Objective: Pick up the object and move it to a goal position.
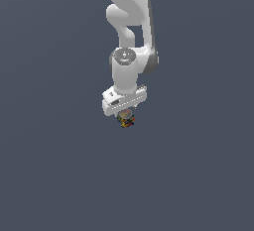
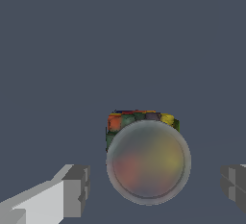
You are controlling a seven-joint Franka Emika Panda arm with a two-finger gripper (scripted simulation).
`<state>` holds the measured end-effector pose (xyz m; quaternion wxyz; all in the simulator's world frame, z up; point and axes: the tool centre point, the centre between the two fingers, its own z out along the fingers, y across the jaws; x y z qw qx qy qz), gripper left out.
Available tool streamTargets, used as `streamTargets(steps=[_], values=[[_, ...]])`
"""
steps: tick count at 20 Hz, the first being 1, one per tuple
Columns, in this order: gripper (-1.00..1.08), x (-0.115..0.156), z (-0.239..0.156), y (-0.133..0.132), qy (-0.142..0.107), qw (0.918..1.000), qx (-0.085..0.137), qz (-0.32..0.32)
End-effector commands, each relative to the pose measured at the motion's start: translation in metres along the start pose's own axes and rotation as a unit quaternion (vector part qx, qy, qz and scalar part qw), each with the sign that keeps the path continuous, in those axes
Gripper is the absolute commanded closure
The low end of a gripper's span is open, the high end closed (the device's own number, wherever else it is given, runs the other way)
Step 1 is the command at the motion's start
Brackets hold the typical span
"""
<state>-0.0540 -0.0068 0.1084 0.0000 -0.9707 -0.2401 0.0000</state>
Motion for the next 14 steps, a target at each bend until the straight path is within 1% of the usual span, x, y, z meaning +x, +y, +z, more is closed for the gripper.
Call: streamTargets(steps=[1, 6, 14], values=[[-0.92, 0.000, 0.000, 0.000, 0.000, 1.0000, 0.000, 0.000], [-0.92, 0.000, 0.008, 0.000, 0.000, 1.0000, 0.000, -0.001], [-0.92, -0.001, 0.044, -0.001, 0.000, 1.0000, 0.000, -0.002]])
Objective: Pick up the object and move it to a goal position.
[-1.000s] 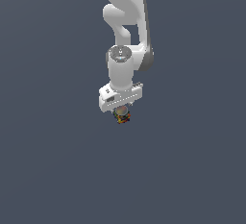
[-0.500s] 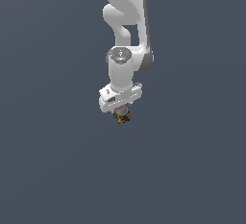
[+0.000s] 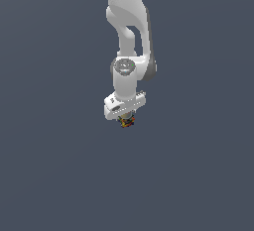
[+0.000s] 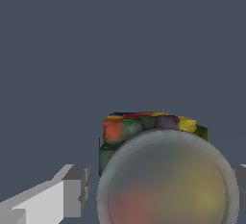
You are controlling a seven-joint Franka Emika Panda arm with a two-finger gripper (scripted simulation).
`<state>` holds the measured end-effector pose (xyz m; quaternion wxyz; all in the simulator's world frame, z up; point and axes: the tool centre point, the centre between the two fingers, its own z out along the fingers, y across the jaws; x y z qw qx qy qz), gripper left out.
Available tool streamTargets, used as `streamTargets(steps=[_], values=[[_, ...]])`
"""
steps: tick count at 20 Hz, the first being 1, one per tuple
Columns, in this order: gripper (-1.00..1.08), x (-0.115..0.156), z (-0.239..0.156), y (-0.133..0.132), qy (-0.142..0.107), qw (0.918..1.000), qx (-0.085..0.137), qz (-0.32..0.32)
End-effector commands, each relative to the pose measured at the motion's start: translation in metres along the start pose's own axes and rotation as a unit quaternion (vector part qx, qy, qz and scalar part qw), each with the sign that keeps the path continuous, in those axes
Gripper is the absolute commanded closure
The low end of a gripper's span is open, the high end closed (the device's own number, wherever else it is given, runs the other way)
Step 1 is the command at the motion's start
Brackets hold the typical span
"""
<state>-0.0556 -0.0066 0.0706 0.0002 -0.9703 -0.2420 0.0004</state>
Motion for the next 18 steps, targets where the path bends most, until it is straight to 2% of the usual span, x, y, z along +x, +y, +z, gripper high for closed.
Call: streamTargets(steps=[1, 5, 6, 18], values=[[-0.92, 0.0002, 0.0084, 0.0002, 0.000, 1.0000, 0.000, 0.000], [-0.92, 0.0008, 0.0126, 0.0005, 0.000, 1.0000, 0.000, -0.001], [1.08, 0.0008, 0.0126, 0.0005, 0.000, 1.0000, 0.000, -0.001], [1.08, 0.0001, 0.0106, 0.0013, 0.000, 1.0000, -0.001, 0.000]])
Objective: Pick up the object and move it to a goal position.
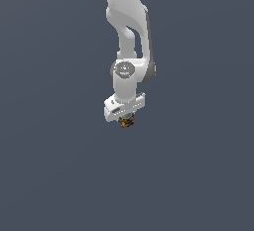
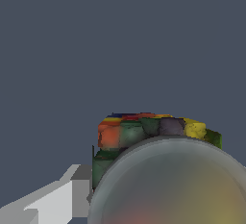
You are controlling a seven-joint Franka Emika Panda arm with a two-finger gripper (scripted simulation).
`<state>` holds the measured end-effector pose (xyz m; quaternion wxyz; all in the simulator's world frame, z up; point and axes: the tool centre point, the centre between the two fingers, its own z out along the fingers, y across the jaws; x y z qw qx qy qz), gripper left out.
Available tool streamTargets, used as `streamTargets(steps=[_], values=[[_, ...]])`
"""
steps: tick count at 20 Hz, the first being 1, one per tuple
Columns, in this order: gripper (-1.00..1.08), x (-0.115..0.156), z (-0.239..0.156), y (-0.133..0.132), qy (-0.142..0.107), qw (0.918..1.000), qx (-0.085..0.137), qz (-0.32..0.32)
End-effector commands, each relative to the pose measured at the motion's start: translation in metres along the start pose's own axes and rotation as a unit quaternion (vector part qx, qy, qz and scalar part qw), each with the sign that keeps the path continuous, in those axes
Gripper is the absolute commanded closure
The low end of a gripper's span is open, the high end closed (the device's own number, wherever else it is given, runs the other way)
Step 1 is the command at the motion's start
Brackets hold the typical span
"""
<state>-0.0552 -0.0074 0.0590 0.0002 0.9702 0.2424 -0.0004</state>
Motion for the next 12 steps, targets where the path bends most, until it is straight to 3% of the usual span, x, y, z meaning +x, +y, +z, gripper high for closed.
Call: streamTargets(steps=[1, 12], values=[[1.08, 0.000, -0.002, 0.000, 0.000, 1.0000, 0.000, 0.000], [1.08, -0.005, -0.055, 0.003, 0.000, 1.0000, 0.000, 0.000]])
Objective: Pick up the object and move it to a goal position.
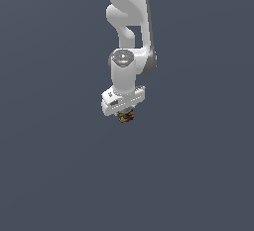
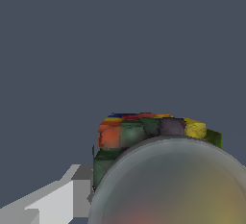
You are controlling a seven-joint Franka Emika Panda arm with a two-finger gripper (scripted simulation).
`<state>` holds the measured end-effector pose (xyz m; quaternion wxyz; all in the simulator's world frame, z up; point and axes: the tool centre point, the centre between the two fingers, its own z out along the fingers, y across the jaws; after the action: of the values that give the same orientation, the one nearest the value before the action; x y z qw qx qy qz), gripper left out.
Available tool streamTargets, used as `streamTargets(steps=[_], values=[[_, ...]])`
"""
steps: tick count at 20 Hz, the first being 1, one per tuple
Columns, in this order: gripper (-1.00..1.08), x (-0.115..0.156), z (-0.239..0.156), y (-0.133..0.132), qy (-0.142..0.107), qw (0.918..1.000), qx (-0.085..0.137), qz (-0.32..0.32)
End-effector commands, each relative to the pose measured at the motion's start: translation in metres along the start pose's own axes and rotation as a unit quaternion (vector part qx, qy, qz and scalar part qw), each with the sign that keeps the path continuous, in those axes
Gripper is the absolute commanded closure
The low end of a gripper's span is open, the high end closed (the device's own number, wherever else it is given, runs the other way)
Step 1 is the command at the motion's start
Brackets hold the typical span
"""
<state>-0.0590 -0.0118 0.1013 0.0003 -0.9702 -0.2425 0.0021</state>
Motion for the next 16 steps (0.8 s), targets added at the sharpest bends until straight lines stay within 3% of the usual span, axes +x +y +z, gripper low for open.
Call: streamTargets(steps=[1, 16], values=[[1.08, -0.001, -0.021, 0.002, 0.002, 1.0000, -0.001, 0.000], [1.08, -0.010, -0.136, 0.010, 0.002, 1.0000, -0.001, 0.000]])
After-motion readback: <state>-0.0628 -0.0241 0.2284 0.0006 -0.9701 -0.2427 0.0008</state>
